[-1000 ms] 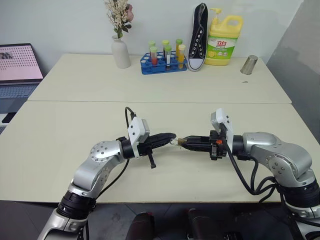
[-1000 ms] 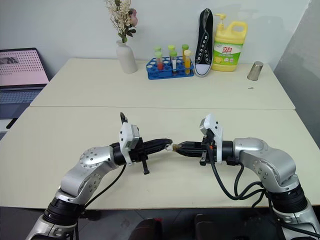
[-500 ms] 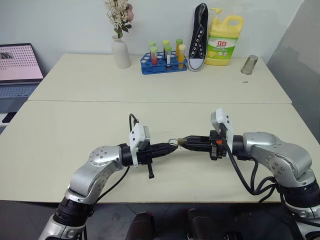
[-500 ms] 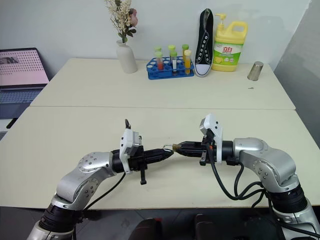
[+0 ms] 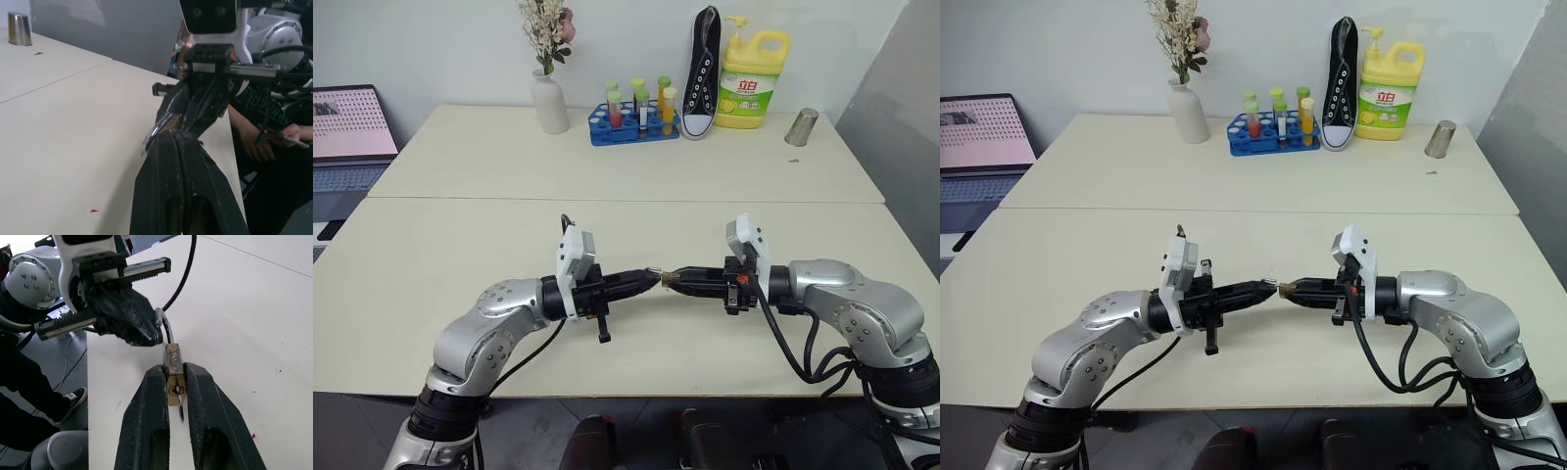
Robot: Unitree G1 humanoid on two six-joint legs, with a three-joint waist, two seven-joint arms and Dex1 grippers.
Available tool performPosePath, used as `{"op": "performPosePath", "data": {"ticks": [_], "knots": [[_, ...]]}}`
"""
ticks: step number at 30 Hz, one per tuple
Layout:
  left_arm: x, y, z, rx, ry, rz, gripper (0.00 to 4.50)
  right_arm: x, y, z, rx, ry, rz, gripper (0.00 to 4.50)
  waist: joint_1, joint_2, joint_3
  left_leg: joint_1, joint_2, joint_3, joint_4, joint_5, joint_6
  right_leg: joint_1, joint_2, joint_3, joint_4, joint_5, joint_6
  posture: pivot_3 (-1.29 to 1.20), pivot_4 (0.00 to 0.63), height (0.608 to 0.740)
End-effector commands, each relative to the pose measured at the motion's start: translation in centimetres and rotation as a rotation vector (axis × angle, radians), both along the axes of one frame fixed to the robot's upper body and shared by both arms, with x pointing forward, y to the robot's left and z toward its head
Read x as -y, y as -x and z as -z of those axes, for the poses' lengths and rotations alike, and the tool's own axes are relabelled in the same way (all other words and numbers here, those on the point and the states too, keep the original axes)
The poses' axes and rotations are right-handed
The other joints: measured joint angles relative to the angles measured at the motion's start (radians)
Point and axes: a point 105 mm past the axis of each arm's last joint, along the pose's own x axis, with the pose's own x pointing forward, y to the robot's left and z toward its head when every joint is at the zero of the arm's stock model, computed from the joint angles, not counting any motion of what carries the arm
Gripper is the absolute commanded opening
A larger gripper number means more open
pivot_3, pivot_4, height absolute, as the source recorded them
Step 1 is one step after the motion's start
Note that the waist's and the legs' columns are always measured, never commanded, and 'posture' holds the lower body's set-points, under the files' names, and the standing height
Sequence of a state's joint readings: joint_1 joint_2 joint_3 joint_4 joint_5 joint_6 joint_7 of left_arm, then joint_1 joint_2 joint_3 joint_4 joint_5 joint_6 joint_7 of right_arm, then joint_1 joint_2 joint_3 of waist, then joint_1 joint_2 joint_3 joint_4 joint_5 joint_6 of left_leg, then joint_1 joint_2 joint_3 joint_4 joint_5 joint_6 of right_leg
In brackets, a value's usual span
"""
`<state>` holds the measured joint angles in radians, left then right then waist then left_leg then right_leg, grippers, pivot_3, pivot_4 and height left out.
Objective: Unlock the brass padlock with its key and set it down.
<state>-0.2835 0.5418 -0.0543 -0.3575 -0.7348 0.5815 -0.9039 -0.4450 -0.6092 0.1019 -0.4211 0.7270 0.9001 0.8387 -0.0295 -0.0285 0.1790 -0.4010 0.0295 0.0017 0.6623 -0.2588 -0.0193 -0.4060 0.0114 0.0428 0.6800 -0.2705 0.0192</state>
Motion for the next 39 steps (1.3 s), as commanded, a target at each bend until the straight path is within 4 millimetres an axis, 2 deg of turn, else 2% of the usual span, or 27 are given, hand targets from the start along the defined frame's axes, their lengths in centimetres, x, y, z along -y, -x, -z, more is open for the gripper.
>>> {"op": "performPosePath", "data": {"ticks": [1,7,10,17,20,24,32,33,39], "knots": [[0.1,0.1,-1.5,0.056,0.030,0.002,0.00,-0.3,0.5,-0.7,0.039,-0.012,-0.033,0.14,0.000,0.000,0.000,0.000,0.000,0.000,0.000,0.000,0.000,0.000,0.000,0.000,0.000,0.000,0.000,0.00,0.150,0.740],[0.1,0.0,-1.1,0.069,0.013,0.002,0.00,-0.3,0.5,-0.7,0.040,-0.009,-0.036,0.14,0.000,0.000,0.000,0.000,0.000,0.000,0.000,0.000,0.000,0.000,0.000,0.000,0.000,0.000,0.000,0.00,0.150,0.740],[0.0,-0.2,-0.5,0.135,-0.055,-0.025,0.00,-0.2,0.5,-0.7,0.039,-0.005,-0.033,0.14,0.000,0.000,0.000,0.000,0.000,0.000,0.000,0.000,0.000,0.000,0.000,0.000,0.000,0.000,0.000,0.00,0.150,0.740],[-2.4,-0.7,1.6,0.461,-0.349,-0.030,0.00,0.4,0.2,-0.4,-0.005,-0.001,-0.006,0.14,0.000,0.000,0.000,0.001,0.000,0.001,-0.001,0.000,0.000,0.000,0.000,0.001,0.000,0.000,-0.001,0.00,0.150,0.740],[-3.4,-0.4,2.2,0.555,-0.427,0.018,0.48,0.6,0.1,-0.2,-0.041,0.010,-0.001,0.14,0.000,0.000,0.000,0.000,0.000,0.001,-0.001,0.000,0.000,0.000,0.000,0.000,0.000,0.000,-0.001,0.00,0.150,0.740],[-4.2,-0.3,2.5,0.596,-0.465,0.040,1.72,0.6,0.0,0.3,-0.061,0.039,-0.011,0.14,0.001,0.000,0.000,0.000,0.000,0.001,-0.001,0.000,0.000,0.000,-0.003,0.001,-0.001,0.000,-0.001,0.00,0.150,0.740],[-3.8,0.3,1.8,0.475,-0.392,0.009,4.30,-0.3,-1.1,1.5,-0.071,0.056,0.006,0.14,-0.001,0.000,0.001,0.000,0.001,0.000,-0.001,0.000,0.000,0.000,-0.004,0.000,-0.001,0.000,-0.001,0.00,0.150,0.740],[-3.8,0.3,1.9,0.471,-0.398,0.010,4.50,-0.5,-1.5,1.8,-0.073,0.057,0.021,0.14,-0.001,0.000,0.000,0.000,0.001,0.000,-0.001,0.000,0.000,0.000,-0.004,0.000,-0.001,0.000,-0.001,0.00,0.150,0.740],[-3.7,0.5,2.0,0.455,-0.410,0.016,4.50,-1.3,-3.8,3.2,-0.105,0.053,0.111,0.14,-0.002,0.000,0.001,0.000,0.001,0.001,-0.001,0.000,0.000,0.000,-0.003,0.000,0.000,0.000,-0.001,0.00,0.150,0.740]]}}
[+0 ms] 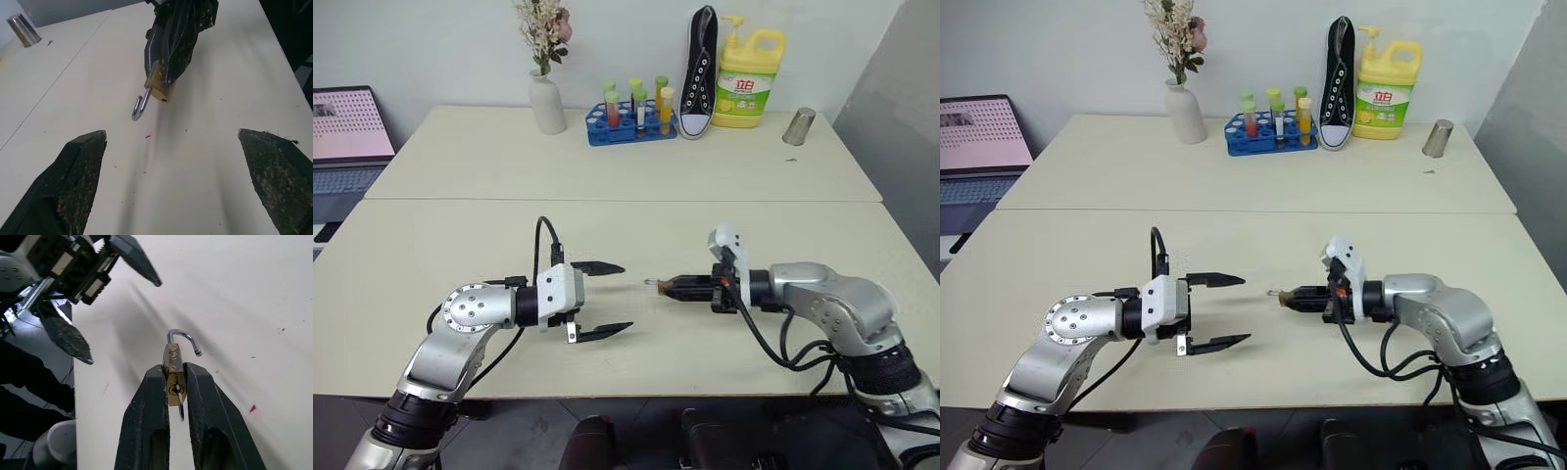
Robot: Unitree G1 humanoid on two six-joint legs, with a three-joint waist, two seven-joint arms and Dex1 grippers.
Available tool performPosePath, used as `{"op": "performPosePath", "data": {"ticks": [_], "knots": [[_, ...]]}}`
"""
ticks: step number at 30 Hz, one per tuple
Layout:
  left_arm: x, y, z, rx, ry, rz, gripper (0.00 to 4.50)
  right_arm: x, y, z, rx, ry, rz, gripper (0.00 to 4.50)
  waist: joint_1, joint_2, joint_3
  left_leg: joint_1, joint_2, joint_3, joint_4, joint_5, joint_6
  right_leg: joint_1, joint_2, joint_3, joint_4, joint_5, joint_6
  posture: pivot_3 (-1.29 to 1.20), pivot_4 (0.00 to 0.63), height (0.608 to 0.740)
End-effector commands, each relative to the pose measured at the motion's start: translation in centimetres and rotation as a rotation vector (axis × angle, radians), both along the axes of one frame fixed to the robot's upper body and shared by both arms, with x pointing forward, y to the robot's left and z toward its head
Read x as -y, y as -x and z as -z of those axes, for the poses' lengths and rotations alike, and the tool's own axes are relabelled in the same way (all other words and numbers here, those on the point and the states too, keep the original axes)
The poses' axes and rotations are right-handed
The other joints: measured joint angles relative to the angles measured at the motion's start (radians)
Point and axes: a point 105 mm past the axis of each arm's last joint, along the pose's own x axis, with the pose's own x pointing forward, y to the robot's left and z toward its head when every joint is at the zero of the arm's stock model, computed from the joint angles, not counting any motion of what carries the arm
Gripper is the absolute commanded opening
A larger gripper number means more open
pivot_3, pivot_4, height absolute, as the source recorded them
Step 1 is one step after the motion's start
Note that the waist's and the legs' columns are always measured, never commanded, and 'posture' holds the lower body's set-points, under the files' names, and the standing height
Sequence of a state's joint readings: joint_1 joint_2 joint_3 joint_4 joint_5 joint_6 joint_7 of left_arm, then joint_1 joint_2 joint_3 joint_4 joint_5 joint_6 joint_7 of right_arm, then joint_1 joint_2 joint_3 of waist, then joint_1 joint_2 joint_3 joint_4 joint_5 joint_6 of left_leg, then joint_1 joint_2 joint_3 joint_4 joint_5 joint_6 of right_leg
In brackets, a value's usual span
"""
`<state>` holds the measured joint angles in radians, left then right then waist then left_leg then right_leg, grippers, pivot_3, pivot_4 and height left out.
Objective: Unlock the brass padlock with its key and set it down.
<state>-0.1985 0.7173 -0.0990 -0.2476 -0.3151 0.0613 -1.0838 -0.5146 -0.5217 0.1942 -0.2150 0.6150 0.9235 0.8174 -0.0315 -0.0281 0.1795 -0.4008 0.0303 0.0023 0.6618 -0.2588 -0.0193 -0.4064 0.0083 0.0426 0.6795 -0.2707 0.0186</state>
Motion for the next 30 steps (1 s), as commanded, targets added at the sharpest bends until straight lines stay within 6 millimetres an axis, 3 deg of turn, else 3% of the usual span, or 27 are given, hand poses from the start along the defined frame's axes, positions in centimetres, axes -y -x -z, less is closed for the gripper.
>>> {"op": "performPosePath", "data": {"ticks": [1,8,20,27,30], "knots": [[0.2,0.5,-1.1,0.035,0.008,0.021,4.50,-0.6,-1.5,0.2,0.017,-0.001,0.053,0.14,0.000,0.000,0.000,0.000,0.000,0.000,0.000,0.000,0.000,0.000,0.000,0.000,0.000,0.000,0.000,0.00,0.150,0.740],[0.3,0.8,-0.8,0.014,-0.016,0.036,4.50,-0.6,-2.2,2.1,-0.090,0.022,0.105,0.14,0.000,0.000,0.000,0.000,-0.001,0.000,0.000,0.000,0.000,0.000,0.000,0.000,0.000,0.000,0.000,0.00,0.150,0.740],[0.8,1.6,0.1,-0.007,-0.060,0.080,4.50,0.7,0.9,5.1,-0.377,0.112,0.087,0.14,0.001,0.000,0.000,0.000,0.000,0.000,0.000,0.000,0.000,0.000,0.000,0.000,0.000,0.000,0.000,0.00,0.150,0.740],[0.7,1.9,0.4,-0.007,-0.081,0.094,4.50,1.0,0.3,5.2,-0.409,0.106,0.157,0.14,0.000,0.000,0.000,0.000,0.000,0.000,0.000,0.000,0.000,0.000,0.000,0.000,0.000,0.000,0.000,0.00,0.150,0.740],[0.8,1.9,0.5,-0.004,-0.080,0.098,4.50,1.3,0.2,5.3,-0.405,0.116,0.174,1.16,0.000,0.000,0.000,0.000,0.000,0.000,0.000,0.000,0.000,0.000,0.000,0.000,0.000,0.000,0.000,0.00,0.150,0.740]]}}
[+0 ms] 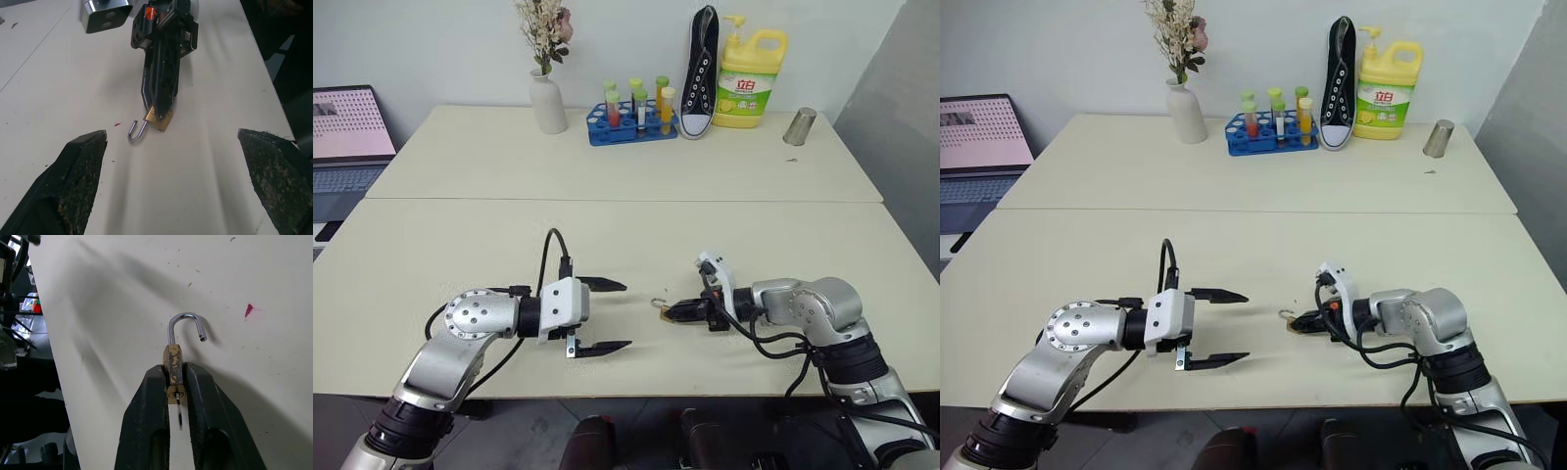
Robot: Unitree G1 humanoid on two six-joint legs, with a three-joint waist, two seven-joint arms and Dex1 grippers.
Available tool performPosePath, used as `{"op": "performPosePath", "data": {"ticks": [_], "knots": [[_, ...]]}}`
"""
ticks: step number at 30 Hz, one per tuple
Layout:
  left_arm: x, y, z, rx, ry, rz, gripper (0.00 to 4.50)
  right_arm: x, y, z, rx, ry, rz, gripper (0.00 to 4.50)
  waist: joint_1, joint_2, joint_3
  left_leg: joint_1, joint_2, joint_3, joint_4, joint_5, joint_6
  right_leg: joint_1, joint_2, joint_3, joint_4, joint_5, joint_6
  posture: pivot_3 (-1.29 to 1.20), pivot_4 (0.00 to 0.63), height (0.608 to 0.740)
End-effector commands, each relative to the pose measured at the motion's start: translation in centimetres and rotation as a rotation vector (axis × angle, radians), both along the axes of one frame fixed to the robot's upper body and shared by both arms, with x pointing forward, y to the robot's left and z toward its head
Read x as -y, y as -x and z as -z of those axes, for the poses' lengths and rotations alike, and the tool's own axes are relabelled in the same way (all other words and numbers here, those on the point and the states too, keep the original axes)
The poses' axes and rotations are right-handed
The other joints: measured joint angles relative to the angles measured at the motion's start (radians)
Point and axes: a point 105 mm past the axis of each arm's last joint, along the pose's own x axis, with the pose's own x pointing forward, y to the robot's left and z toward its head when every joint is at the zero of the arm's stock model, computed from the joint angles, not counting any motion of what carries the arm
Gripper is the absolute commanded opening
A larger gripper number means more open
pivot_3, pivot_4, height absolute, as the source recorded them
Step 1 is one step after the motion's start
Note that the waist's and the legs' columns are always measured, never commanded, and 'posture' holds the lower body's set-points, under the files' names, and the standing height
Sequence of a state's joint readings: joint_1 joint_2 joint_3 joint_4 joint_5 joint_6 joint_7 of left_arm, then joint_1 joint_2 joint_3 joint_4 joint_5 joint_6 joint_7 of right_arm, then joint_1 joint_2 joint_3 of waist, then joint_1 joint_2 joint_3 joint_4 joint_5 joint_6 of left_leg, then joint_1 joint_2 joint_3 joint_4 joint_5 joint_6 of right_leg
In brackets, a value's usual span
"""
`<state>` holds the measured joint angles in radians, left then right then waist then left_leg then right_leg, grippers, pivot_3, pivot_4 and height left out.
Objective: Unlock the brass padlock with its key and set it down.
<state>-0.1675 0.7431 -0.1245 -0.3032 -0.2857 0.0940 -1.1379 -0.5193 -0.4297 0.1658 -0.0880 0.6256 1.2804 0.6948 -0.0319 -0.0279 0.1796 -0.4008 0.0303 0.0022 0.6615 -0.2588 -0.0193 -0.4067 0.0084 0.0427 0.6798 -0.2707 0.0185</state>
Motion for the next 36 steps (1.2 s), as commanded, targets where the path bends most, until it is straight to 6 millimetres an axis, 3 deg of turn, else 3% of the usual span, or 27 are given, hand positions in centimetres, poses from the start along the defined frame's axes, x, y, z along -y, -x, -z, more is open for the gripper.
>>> {"op": "performPosePath", "data": {"ticks": [1,4,9,10,19,23,27,36], "knots": [[0.4,0.4,-0.6,0.040,0.000,0.033,4.50,0.7,-0.2,0.0,0.001,0.013,0.033,1.50,0.000,0.000,0.000,0.000,0.000,0.000,0.000,0.000,0.000,0.000,0.000,0.000,0.000,0.000,0.000,0.00,0.150,0.740],[0.6,0.4,-0.5,0.042,0.005,0.035,4.50,1.2,0.1,-0.1,0.041,0.054,0.011,2.58,0.000,0.000,0.000,0.000,0.000,0.000,0.000,0.000,0.000,0.000,0.000,0.000,0.000,0.000,0.000,0.00,0.150,0.740],[0.9,0.5,-0.4,0.040,0.023,0.029,4.50,2.3,0.4,-1.1,0.263,0.174,-0.097,4.35,0.005,0.000,0.000,0.000,-0.002,0.000,0.001,0.000,0.000,0.001,0.000,-0.001,-0.001,0.000,0.000,0.00,0.150,0.740],[0.9,0.5,-0.4,0.040,0.027,0.025,4.50,2.4,0.5,-1.4,0.304,0.186,-0.121,4.49,0.005,0.000,0.000,0.000,-0.002,0.000,0.001,0.000,0.000,0.001,0.000,0.000,-0.001,0.000,0.000,0.00,0.150,0.740],[0.5,-0.7,-0.7,0.036,0.035,-0.084,4.50,3.8,1.8,-5.0,0.584,0.198,-0.200,4.49,0.002,0.000,0.001,0.000,0.000,0.000,-0.001,0.000,0.000,0.000,0.000,0.000,-0.001,0.000,0.000,0.00,0.150,0.740],[0.2,-0.2,-0.5,-0.014,-0.011,-0.045,4.50,4.6,3.2,-6.7,0.672,0.177,-0.197,4.49,0.003,0.000,0.001,0.000,0.000,0.000,-0.001,0.000,0.000,0.000,0.000,0.000,-0.001,0.000,0.000,0.00,0.150,0.740],[-0.1,-0.2,-0.8,-0.051,-0.006,-0.025,4.50,5.5,4.8,-6.6,0.690,0.216,-0.247,4.49,0.003,0.000,0.001,0.000,-0.001,0.000,0.000,0.000,0.000,0.000,0.000,0.000,-0.001,0.000,0.000,0.00,0.150,0.740],[-0.3,-0.8,-0.9,-0.047,-0.017,-0.018,4.50,6.9,4.5,-6.6,0.721,0.264,-0.233,4.49,0.002,-0.001,0.001,0.000,0.000,0.000,0.000,0.000,0.000,0.000,0.000,0.000,-0.001,0.000,0.000,0.00,0.150,0.740]]}}
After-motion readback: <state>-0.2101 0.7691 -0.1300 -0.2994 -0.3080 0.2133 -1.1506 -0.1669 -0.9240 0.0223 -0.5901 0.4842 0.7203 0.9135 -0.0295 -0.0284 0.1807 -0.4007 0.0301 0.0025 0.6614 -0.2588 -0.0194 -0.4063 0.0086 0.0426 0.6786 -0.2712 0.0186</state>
